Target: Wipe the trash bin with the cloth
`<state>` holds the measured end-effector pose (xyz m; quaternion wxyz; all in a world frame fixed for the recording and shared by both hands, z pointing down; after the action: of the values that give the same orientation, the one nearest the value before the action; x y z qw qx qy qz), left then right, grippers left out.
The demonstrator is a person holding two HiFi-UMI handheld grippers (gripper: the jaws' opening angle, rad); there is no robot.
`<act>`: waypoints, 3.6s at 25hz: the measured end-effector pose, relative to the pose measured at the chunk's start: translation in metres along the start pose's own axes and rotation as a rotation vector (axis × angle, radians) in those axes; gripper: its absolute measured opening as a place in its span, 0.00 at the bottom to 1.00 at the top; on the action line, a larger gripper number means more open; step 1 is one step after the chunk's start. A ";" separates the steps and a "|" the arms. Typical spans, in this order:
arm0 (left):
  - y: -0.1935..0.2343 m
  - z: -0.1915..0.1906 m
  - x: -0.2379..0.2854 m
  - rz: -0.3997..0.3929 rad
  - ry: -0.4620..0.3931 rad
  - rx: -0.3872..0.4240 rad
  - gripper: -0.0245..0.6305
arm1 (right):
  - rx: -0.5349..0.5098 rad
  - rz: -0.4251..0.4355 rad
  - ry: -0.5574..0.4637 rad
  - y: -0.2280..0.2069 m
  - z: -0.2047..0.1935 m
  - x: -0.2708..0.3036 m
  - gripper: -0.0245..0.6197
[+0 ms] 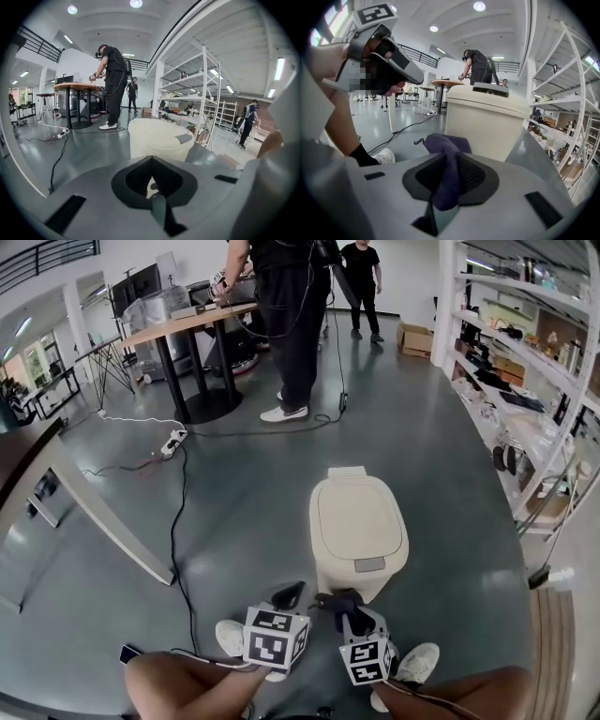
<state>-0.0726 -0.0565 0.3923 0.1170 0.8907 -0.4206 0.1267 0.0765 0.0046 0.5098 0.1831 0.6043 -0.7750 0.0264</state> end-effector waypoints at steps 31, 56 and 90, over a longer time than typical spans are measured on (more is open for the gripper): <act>0.013 -0.042 0.022 -0.005 0.092 -0.005 0.03 | -0.013 -0.212 0.146 -0.073 -0.060 -0.002 0.16; 0.036 -0.051 0.046 0.020 0.159 -0.033 0.03 | -0.218 0.120 0.335 0.009 -0.093 0.066 0.16; 0.029 0.043 0.063 0.159 -0.042 0.024 0.03 | 0.849 -0.146 -0.037 -0.241 -0.028 0.021 0.16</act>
<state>-0.0514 -0.1333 0.3756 0.0868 0.8582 -0.4910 0.1221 0.3068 -0.0725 0.4990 -0.0941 0.6798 -0.6536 0.3192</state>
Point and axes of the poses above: the fingertips, and each gripper's own axes: x forward along the fingers, y to its left, z out of its top, the point moved 8 cm from there along -x, backward along the fingers, and after that the axes turned 11 degrees about -y, right-handed, at the moved point
